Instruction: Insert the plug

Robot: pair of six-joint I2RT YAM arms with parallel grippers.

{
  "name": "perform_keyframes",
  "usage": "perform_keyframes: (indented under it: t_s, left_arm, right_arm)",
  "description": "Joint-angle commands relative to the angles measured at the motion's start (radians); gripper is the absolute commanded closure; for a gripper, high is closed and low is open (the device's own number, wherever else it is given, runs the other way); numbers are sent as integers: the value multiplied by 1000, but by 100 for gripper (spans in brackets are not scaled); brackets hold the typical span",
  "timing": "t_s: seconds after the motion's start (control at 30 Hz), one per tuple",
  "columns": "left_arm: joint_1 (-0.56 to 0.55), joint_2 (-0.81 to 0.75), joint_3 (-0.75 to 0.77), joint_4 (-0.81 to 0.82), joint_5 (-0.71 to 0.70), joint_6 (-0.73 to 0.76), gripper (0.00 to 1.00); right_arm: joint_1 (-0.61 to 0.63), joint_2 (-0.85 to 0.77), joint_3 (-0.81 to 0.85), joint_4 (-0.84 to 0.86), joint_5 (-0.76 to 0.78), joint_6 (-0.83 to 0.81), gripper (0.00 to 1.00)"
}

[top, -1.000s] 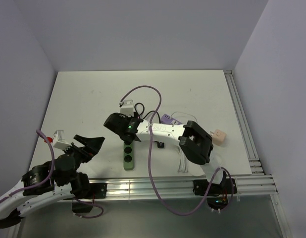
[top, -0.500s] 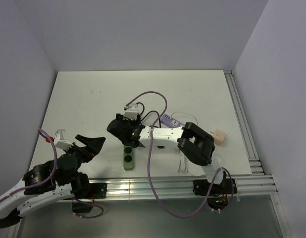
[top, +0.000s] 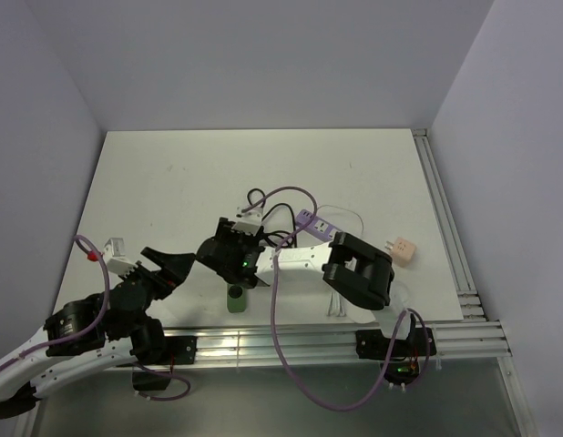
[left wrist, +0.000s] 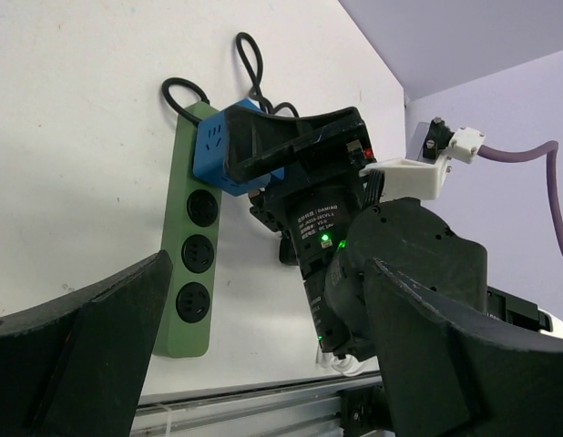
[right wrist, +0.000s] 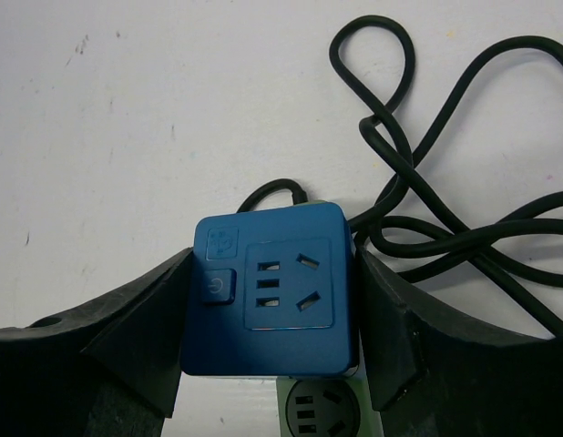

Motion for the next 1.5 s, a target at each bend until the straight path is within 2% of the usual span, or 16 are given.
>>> perform_keyframes:
  t_s: [0.0,0.07,0.37,0.5,0.6,0.67,0.83,1.07,1.13,1.23,1.37,1.47]
  left_arm:
    - [2,14,8,-11,22,-30,8]
    - [2,13,8,-19,27,-37,8]
    - [2,16,13,-30,4,-42,8]
    - [2,3,10,-39,10,-57,8]
    - [2,-13,3,-22,18,-41,8]
    - [2,-10,13,-13,16,-27,8]
    - [2,6,22,-15,1,-27,8]
    - [2,14,13,7,18,-25,8]
    - [2,28,23,-4,13,-28,8]
    - [2,37,22,2,16,-27,8]
    - [2,30,4,18,27,-30,8]
    - [2,20,-1,19,28,-34,8]
  right_arm:
    - [110,280,-122,-463,-499,95,100]
    - [142,286,-112,-494,-504,102,100]
    - [155,254,-213,-439,-603,69,100]
    - [152,280,-204,-425,-633,-3,100]
    - [109,286,-216,-370,-721,-58,100]
    - [66,258,-297,-279,-755,-65,100]
    - [95,252,-386,-226,-820,-60,100]
    - [-20,240,-314,-229,-881,-187,100]
    - [-49,249,-360,-152,-935,-197,100]
    - [-60,283,-360,-195,-892,-189,100]
    - [-6,321,-322,-261,-866,-162,100]
    - [1,307,-337,-222,-877,-120,100]
